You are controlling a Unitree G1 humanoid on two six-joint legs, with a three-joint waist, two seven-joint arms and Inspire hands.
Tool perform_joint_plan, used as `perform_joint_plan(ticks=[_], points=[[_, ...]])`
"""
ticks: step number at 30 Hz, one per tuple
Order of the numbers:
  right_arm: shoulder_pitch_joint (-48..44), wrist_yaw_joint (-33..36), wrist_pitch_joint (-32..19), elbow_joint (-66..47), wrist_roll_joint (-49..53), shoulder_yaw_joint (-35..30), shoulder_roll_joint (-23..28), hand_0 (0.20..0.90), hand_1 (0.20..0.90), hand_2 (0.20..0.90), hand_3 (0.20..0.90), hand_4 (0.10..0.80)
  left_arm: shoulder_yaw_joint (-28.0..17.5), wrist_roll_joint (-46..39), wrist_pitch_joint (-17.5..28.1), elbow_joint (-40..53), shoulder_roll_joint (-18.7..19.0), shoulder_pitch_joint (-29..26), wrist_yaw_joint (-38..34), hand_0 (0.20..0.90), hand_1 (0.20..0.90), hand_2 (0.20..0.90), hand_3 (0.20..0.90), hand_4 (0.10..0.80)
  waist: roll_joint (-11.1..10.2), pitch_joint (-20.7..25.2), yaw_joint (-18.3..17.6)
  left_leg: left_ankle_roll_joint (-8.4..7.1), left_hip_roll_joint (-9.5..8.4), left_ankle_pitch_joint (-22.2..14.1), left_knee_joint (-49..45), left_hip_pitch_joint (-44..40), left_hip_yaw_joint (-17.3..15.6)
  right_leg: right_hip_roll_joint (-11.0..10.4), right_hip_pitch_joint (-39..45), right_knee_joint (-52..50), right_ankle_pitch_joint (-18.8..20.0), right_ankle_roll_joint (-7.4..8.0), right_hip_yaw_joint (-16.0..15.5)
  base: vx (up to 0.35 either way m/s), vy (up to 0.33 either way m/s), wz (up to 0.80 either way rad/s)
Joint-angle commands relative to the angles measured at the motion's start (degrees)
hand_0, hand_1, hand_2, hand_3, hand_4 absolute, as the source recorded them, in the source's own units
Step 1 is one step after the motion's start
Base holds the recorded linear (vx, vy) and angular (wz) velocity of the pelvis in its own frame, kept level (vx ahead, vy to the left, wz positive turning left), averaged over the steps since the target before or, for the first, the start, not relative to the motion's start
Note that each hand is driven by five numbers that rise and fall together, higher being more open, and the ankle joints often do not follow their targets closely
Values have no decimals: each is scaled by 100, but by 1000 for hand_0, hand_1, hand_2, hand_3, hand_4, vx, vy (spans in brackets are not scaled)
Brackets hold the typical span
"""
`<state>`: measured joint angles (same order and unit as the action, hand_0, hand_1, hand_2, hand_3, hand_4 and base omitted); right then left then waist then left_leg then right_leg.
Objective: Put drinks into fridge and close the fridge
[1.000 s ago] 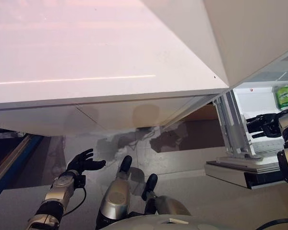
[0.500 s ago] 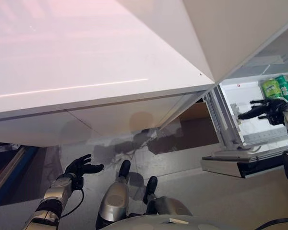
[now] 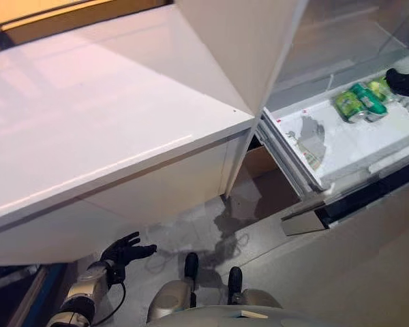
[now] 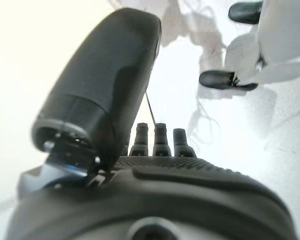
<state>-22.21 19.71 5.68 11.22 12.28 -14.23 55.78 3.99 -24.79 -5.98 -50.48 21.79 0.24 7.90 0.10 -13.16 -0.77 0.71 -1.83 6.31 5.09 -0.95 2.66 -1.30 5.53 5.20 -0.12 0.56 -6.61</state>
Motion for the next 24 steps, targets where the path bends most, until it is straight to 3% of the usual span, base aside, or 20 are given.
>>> perform_joint_plan(ticks=[1,6,11,17,24], points=[[463,1125,-1139,-789,-241,-684,-26,900,900,900,900,800,-104,143,371,-320,75,179,-7,900,900,900,900,800,-131,858,-89,-29,-13,-864,-106,-291,-265,-76,-351,-353,-9,428,189,-31,-24,-15],[1634,2064,-1851,-1257,-178,-1555,-955,900,900,900,900,800,-275,432,416,-179,-102,435,-31,900,900,900,900,800,-58,807,-265,44,-2,-1065,-467,-318,-367,-103,-391,-815,-255,365,259,5,-36,-16],[2379,2460,-2371,-1055,-62,-1991,-1872,900,900,900,900,800,-496,597,381,-55,-282,681,-96,900,900,900,900,800,5,617,-386,176,-83,-1458,-1216,-225,-388,-120,-475,-1382,-524,251,315,62,-31,-17],[2714,1941,-2416,-149,424,-1815,-2412,900,900,900,900,800,-520,549,366,6,-333,767,-118,900,900,900,900,800,110,236,-504,348,-230,-1967,-2168,39,-418,-145,-703,-2213,-936,60,401,66,-8,-6],[2424,945,-1901,443,829,-1083,-2138,900,900,900,900,800,-198,237,343,73,-209,414,-528,900,900,900,900,800,235,-235,-577,381,-273,-2068,-2969,821,-383,-143,-1442,-3110,-1158,-156,494,-11,8,-3]])
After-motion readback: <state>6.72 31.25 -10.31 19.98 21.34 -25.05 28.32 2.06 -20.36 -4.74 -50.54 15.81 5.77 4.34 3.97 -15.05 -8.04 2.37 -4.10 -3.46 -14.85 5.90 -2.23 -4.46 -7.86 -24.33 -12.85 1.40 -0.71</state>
